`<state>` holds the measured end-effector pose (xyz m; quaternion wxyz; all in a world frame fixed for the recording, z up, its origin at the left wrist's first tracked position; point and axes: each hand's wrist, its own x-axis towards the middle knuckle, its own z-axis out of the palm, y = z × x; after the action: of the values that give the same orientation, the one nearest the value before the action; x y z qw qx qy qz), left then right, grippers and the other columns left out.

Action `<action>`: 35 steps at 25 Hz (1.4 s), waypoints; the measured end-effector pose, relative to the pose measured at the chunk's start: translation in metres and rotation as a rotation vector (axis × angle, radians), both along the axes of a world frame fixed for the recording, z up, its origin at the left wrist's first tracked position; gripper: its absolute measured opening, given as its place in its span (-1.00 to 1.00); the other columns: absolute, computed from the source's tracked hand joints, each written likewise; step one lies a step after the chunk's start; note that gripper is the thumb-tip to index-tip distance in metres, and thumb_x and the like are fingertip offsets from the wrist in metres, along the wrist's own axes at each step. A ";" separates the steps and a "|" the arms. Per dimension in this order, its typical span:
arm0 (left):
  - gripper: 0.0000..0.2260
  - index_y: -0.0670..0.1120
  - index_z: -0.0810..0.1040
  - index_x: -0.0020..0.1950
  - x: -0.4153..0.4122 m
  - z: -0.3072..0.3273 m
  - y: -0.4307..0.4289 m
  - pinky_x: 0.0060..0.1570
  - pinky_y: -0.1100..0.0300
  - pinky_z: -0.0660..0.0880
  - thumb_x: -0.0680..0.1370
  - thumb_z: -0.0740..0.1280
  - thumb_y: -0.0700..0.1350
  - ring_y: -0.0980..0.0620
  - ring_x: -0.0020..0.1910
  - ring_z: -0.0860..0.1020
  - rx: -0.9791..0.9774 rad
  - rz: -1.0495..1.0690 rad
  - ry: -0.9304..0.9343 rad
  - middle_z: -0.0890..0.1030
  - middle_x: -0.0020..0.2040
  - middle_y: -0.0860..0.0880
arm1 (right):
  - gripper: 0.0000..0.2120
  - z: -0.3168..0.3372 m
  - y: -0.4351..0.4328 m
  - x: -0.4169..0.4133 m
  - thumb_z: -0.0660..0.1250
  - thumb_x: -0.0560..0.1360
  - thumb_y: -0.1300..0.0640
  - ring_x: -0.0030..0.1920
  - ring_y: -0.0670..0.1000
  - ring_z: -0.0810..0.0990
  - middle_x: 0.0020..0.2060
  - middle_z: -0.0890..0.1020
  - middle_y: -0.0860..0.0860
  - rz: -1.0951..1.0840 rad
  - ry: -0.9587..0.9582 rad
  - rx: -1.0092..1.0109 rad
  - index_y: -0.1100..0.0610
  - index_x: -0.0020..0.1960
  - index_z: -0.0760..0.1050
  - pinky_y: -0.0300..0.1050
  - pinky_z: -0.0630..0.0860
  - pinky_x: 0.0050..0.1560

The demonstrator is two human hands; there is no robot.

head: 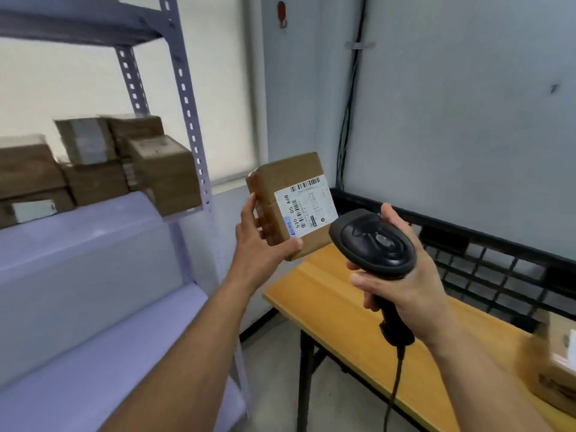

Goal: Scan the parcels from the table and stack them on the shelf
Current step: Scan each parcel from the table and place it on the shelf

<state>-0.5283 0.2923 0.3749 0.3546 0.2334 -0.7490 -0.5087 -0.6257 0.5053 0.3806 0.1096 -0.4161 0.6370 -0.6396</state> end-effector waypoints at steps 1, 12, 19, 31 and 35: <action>-0.05 0.25 0.02 0.50 0.011 0.002 -0.013 0.17 0.05 0.52 0.34 0.58 -0.12 0.03 0.20 0.48 -0.003 0.034 0.017 0.33 0.39 -0.07 | 0.00 0.002 -0.017 0.003 0.56 0.16 0.08 -0.40 0.18 0.60 -0.06 0.68 0.15 0.029 -0.006 0.005 -0.37 0.44 0.14 0.11 0.60 -0.35; -0.20 0.15 0.03 0.52 0.131 0.034 -0.098 -0.16 0.38 0.41 0.47 0.46 -0.16 0.06 0.18 0.47 0.004 0.502 0.096 0.40 0.40 -0.04 | -0.08 0.017 -0.148 0.041 0.53 0.31 0.40 -0.44 0.14 0.55 0.05 0.64 0.14 0.385 -0.011 0.032 -0.42 0.29 0.25 -0.06 0.54 -0.44; -0.37 0.09 0.12 0.52 0.155 0.046 -0.170 0.20 0.02 0.47 0.53 0.33 0.05 -0.07 0.23 0.49 0.149 0.696 0.002 0.47 0.37 -0.04 | -0.08 0.015 -0.200 0.058 0.53 0.32 0.40 -0.43 0.04 0.58 0.12 0.60 0.14 0.429 -0.007 0.050 -0.44 0.29 0.24 -0.15 0.52 -0.43; -0.23 0.09 0.07 0.56 0.134 0.024 -0.237 0.35 -0.09 0.36 0.48 0.44 0.06 -0.10 0.42 0.33 -0.120 0.630 -0.240 0.29 0.50 -0.04 | -0.07 0.000 -0.226 0.051 0.54 0.31 0.39 -0.42 0.14 0.56 0.09 0.62 0.15 0.309 -0.029 0.084 -0.48 0.28 0.25 -0.05 0.56 -0.40; -0.17 0.08 0.02 0.56 0.124 0.016 -0.246 0.35 -0.13 0.36 0.45 0.47 0.04 -0.12 0.43 0.33 -0.118 0.652 -0.197 0.31 0.49 -0.05 | -0.07 0.000 -0.218 0.048 0.54 0.31 0.39 -0.44 0.12 0.56 0.08 0.62 0.15 0.269 -0.030 0.080 -0.49 0.26 0.27 -0.07 0.54 -0.42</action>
<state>-0.4038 0.0464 0.3906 0.4373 0.4877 -0.6937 -0.2995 -0.5776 0.2875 0.3804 0.2206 -0.4833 0.5988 -0.5993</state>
